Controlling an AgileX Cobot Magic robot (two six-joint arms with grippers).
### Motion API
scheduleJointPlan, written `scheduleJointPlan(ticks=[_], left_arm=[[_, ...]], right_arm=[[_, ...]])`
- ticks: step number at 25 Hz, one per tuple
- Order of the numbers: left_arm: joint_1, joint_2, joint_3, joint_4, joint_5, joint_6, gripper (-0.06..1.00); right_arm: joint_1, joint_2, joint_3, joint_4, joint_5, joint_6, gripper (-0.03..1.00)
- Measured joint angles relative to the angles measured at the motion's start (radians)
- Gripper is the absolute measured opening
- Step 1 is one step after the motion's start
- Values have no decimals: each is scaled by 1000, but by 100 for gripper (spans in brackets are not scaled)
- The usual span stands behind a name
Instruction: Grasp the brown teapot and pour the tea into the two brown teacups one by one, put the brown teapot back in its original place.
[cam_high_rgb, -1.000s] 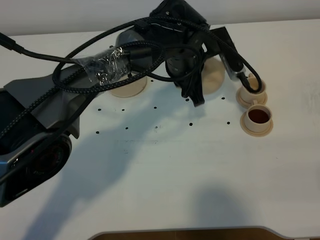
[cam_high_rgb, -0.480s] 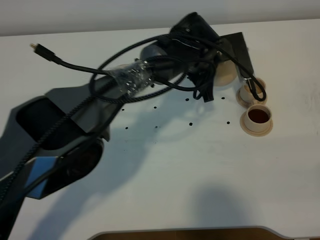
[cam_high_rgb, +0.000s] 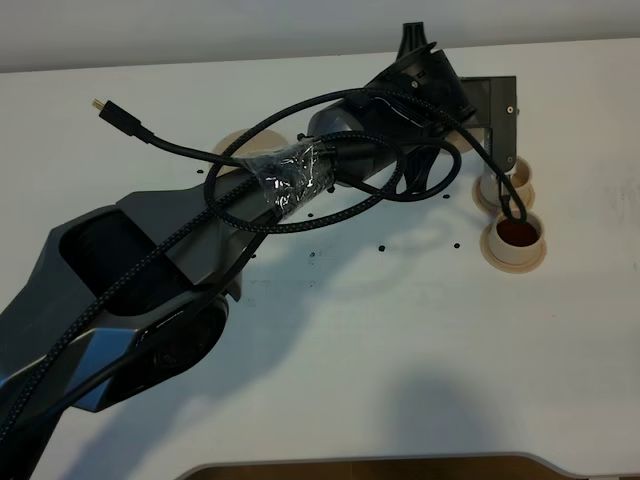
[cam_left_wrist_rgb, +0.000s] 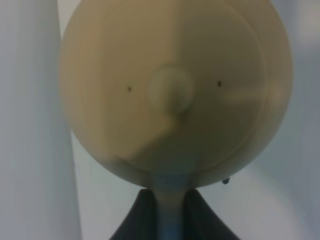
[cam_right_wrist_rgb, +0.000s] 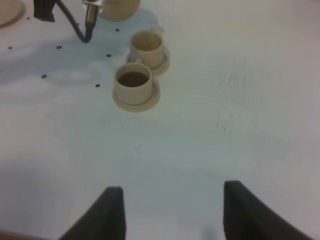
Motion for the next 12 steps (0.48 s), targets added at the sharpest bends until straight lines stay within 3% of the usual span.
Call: scheduleJointPlan(ticks=[12], left_arm=[[-7, 0, -1, 0, -5, 45, 13]], right_arm=[[0, 0, 0, 0, 0, 0, 44]])
